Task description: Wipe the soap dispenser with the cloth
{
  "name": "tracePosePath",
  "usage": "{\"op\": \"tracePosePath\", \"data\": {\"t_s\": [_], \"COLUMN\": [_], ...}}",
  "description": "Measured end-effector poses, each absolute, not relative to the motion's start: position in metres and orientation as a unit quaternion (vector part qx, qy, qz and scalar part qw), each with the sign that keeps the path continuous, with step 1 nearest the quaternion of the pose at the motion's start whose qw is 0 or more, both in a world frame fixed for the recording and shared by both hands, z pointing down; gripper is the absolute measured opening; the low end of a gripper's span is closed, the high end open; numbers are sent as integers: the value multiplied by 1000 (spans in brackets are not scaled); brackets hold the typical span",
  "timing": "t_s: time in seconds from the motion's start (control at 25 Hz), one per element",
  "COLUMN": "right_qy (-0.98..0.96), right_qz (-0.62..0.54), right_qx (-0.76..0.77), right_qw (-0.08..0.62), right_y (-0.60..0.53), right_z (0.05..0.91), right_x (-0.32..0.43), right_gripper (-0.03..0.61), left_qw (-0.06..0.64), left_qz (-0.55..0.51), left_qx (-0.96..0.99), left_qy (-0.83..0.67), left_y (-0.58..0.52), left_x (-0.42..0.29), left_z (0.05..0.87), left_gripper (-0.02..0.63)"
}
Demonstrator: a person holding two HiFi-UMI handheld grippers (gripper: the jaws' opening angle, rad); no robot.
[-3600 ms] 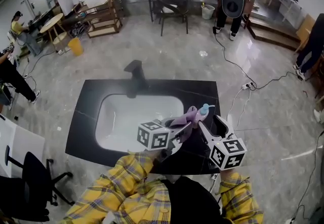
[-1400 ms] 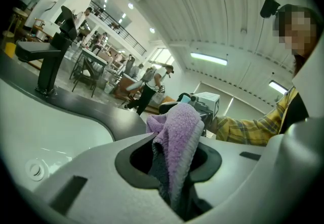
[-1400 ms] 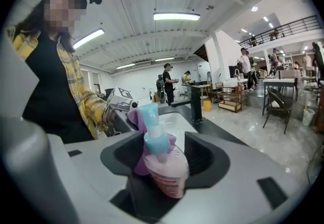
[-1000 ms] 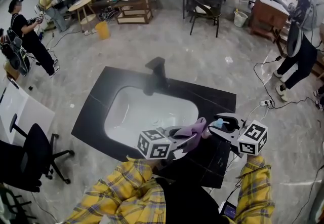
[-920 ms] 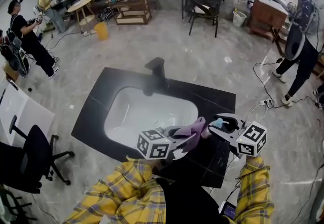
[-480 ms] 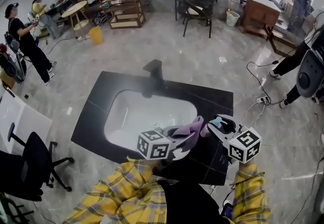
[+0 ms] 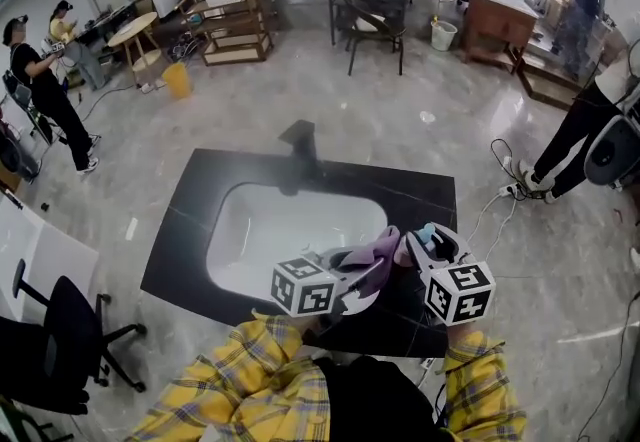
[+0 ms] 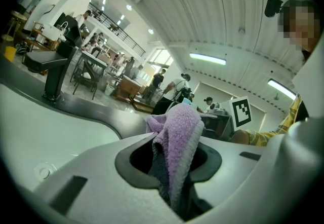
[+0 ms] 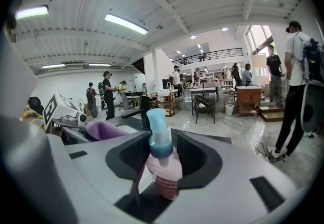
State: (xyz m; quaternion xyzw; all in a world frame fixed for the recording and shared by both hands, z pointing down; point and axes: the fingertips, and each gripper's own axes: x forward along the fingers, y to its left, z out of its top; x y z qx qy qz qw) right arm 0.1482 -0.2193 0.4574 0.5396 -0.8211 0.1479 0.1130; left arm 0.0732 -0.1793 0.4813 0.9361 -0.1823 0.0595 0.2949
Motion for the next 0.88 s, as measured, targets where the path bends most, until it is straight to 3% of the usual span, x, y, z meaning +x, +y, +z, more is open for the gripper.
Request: {"op": "tracePosePath", "data": {"t_s": [0.84, 0.88], "right_qy": [-663, -669], "right_qz": [197, 203], "right_qx": [720, 713], "right_qw": [58, 54], "right_y": [-216, -217], "right_z": [460, 459], "right_x": [151, 148], "right_gripper": [152, 177], "left_qw": [285, 286], "left_qz": [49, 47], "left_qx": [941, 941], "left_qy": [-175, -175], "left_y": [-165, -165], "left_x": [49, 48], "left_z": [472, 470], "left_gripper": [87, 89]}}
